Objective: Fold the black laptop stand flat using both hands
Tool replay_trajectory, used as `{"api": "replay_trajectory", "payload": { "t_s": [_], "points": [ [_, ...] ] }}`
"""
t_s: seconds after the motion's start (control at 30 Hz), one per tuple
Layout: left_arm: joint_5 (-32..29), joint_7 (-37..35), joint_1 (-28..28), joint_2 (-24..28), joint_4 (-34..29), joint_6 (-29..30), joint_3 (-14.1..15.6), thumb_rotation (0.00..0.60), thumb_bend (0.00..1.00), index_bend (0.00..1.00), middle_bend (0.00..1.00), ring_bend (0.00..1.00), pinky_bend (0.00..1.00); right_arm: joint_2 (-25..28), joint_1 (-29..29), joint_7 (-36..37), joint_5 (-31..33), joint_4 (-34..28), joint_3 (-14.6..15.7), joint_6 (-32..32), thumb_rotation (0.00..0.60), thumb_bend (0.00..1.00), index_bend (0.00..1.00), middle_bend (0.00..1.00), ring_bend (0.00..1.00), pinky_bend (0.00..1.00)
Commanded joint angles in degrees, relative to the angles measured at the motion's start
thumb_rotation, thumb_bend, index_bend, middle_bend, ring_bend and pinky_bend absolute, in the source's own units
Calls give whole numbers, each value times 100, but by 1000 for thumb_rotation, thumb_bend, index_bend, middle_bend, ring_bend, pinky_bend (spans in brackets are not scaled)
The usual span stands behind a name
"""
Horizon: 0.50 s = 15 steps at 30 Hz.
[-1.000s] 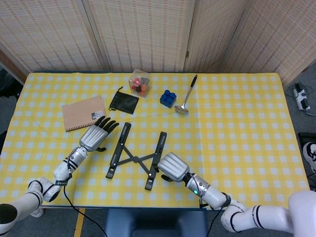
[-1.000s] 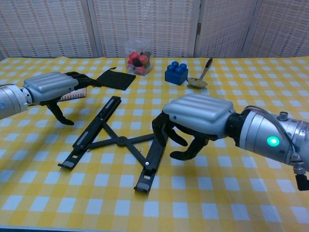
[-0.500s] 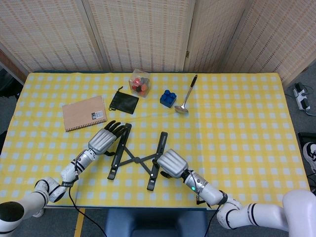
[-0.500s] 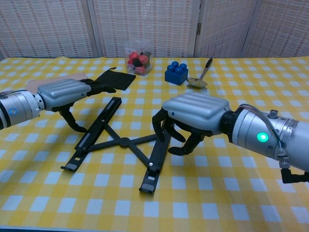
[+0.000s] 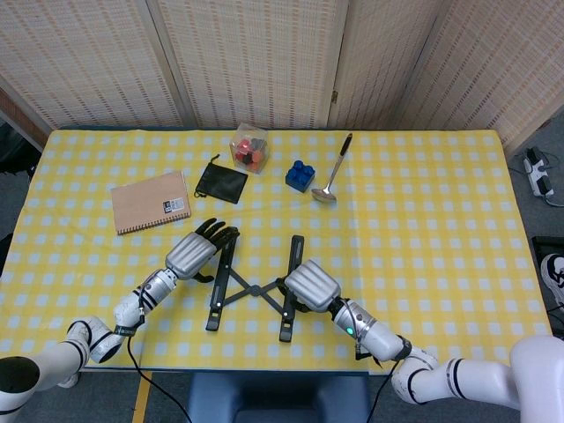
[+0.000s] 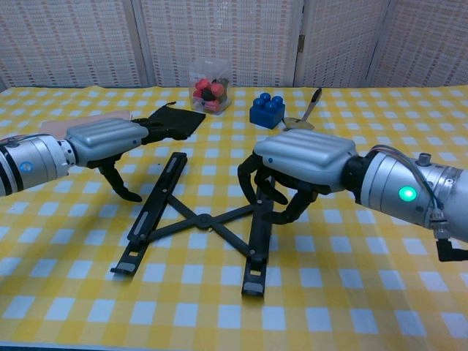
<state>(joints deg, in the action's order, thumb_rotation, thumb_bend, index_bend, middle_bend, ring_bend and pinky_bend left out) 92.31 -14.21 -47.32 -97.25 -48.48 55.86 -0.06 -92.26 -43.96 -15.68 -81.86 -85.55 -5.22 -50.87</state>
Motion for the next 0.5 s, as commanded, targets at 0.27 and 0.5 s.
{"api": "replay_trajectory", "payload": {
  "t_s": [0.27, 0.5],
  "points": [
    [-212, -142, -256, -360, 698, -383, -152, 600, 151, 58, 113, 7, 1, -69, 30, -192, 31, 206, 153, 15, 600, 346, 548, 766, 850, 696],
    [-216, -324, -352, -522, 968, -465, -127, 600, 151, 58, 113, 6, 0, -195, 71, -283, -31, 442, 259, -45, 600, 343, 548, 785, 866, 709]
  ]
}}
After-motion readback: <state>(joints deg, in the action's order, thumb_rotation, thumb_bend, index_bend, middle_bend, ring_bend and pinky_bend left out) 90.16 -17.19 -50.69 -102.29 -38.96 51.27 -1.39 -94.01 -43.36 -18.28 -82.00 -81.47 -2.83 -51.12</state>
